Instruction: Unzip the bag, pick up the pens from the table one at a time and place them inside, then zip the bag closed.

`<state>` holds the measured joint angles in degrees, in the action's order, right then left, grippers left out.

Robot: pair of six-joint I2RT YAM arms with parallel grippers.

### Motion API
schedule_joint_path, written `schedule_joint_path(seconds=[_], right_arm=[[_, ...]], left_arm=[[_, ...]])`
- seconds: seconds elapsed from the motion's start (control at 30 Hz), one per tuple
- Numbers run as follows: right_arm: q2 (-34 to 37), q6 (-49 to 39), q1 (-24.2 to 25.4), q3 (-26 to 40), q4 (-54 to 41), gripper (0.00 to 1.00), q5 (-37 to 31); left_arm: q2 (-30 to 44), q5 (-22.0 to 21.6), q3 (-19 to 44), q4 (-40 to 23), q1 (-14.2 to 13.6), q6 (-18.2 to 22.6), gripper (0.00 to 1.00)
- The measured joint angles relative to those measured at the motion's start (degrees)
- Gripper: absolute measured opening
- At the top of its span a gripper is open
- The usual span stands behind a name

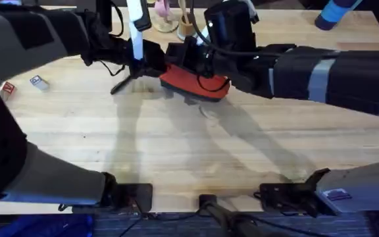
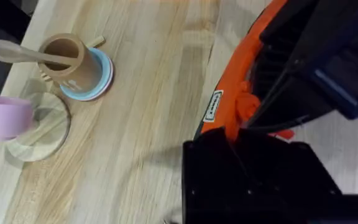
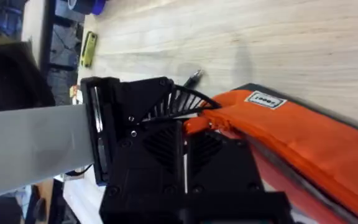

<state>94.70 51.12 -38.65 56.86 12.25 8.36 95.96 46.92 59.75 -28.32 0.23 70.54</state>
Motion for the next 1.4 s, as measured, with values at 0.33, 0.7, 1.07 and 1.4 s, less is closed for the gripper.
schedule_joint_path(seconds=[0.33, 0.7, 1.07, 1.4], right_arm=[[0.1, -4.2, 0.1, 0.9, -0.7, 0.03, 3.0], [0.7, -13.3, 0.1, 5.4, -6.8, 0.332, 6.0], [-5.1, -26.5, 0.2, 11.5, -28.1, 0.994, 0.0], [-11.7, -31.9, 3.3, 12.1, -35.2, 0.996, -3.3]], left_arm=[[0.0, 0.1, 0.0, -0.1, 0.0, 0.0, 0.042], [0.0, 0.1, 0.0, -0.2, -0.1, 0.0, 0.042], [0.0, 0.3, 0.0, -0.2, -0.2, 0.0, 0.042], [0.0, 0.3, 0.0, -0.2, -0.2, 0.0, 0.042]])
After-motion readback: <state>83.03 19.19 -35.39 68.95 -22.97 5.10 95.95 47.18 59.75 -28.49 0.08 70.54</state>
